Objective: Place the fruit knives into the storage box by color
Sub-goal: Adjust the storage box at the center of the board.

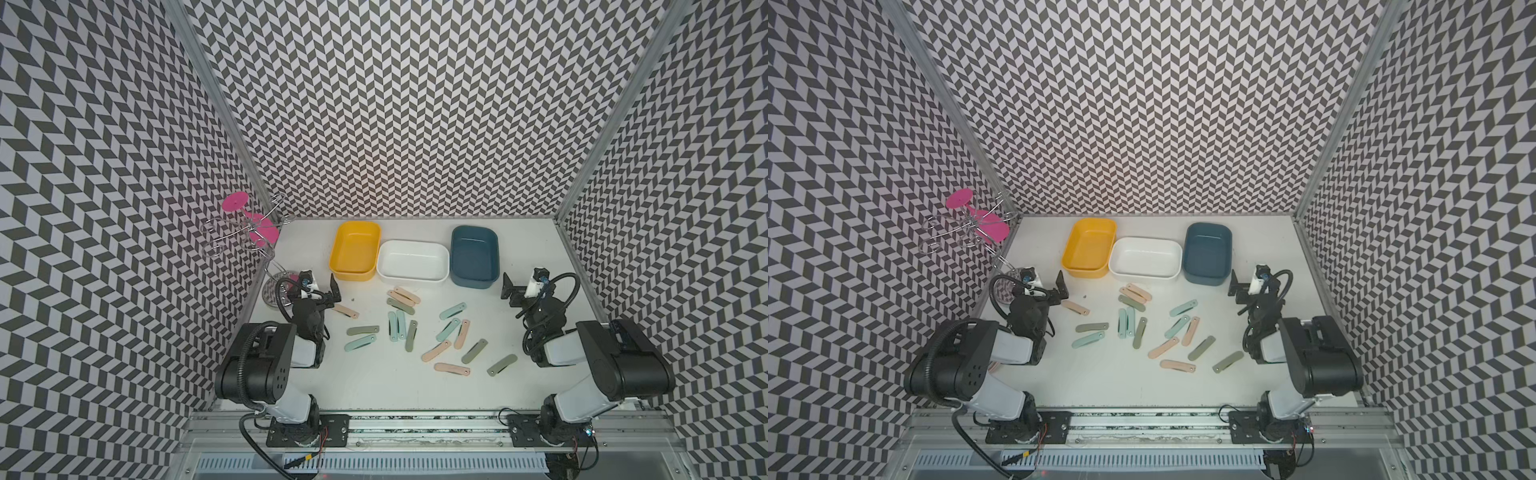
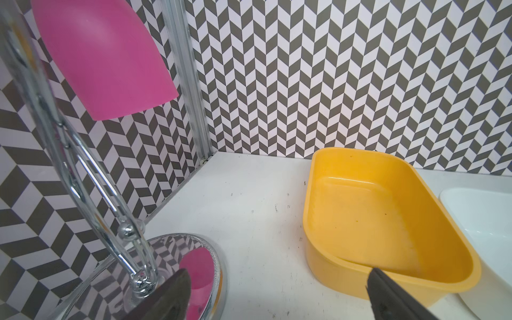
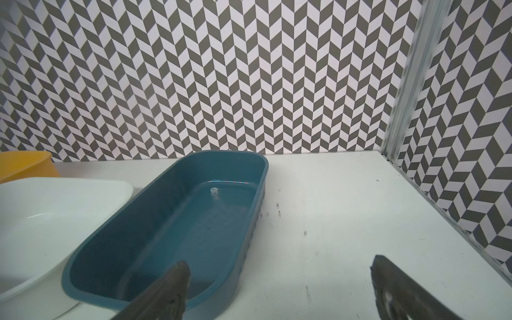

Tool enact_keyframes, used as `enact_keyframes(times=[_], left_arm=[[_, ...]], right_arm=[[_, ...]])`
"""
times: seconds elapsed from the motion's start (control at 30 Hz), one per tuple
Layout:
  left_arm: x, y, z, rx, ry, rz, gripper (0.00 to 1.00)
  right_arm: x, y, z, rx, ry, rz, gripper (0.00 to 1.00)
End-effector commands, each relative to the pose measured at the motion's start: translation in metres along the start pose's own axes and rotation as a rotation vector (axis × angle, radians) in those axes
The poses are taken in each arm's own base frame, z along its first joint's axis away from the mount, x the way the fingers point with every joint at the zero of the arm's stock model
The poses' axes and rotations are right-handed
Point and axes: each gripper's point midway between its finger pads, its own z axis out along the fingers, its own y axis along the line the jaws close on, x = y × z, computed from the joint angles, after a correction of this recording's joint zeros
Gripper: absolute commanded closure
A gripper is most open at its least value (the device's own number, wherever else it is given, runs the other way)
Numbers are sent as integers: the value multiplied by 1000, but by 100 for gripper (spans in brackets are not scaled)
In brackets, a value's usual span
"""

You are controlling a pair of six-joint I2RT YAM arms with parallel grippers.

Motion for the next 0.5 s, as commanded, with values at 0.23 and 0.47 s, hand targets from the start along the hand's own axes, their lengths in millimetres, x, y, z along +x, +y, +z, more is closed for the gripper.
enact_keyframes(times=[0.23, 0.47], left_arm=[[-7, -1, 1, 13, -23, -8, 0], [-6, -1, 2, 13, -13, -10, 0]], right_arm=[[-19, -1, -2, 0, -73, 3, 0], [-18, 0, -2, -3, -71, -2, 0]])
